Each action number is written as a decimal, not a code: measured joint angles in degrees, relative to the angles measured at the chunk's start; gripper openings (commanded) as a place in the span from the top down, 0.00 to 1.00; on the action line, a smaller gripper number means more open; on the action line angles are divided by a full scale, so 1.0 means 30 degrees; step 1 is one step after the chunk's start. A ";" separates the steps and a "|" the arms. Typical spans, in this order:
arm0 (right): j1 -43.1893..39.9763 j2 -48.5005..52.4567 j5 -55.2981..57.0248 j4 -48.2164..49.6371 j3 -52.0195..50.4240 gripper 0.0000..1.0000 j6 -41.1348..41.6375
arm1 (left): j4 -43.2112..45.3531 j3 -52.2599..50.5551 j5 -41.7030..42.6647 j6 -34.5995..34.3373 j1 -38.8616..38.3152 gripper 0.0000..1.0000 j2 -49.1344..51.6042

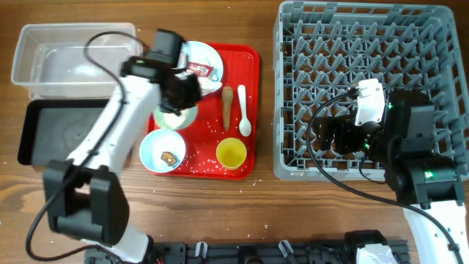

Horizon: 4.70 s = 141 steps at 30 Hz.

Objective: Sort waste into correct bins and load items into the dishwasher rack
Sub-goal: 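Carry the rice bowl left and tip rice onto the black tray, then return the emptied mint bowl to the red tray with left gripper, then grasp the light-blue bowl and tip scraps onto the black tray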

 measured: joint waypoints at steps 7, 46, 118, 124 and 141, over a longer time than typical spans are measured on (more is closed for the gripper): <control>0.0000 0.0000 0.0000 0.0131 0.0000 0.00 0.0000 | -0.1785 0.0022 0.2280 0.0539 0.4860 0.96 -0.0546; 0.0000 0.0597 0.0007 -0.0066 0.0000 0.01 0.0000 | -0.5442 0.0080 2.5267 0.5952 2.0881 0.96 0.4838; -0.0036 0.0634 0.0146 -0.0517 0.0000 0.01 0.0350 | -0.4269 -0.1297 0.4007 0.5304 0.7927 0.96 -0.3359; -0.0036 0.0634 0.0138 -0.0510 0.0000 0.01 0.0364 | -0.4248 -0.1275 1.3318 1.0477 1.6101 0.96 0.0962; -0.0036 0.0634 0.0138 -0.0517 0.0000 0.01 0.0510 | -0.6841 -0.1260 2.4349 1.0265 1.9919 0.96 0.5756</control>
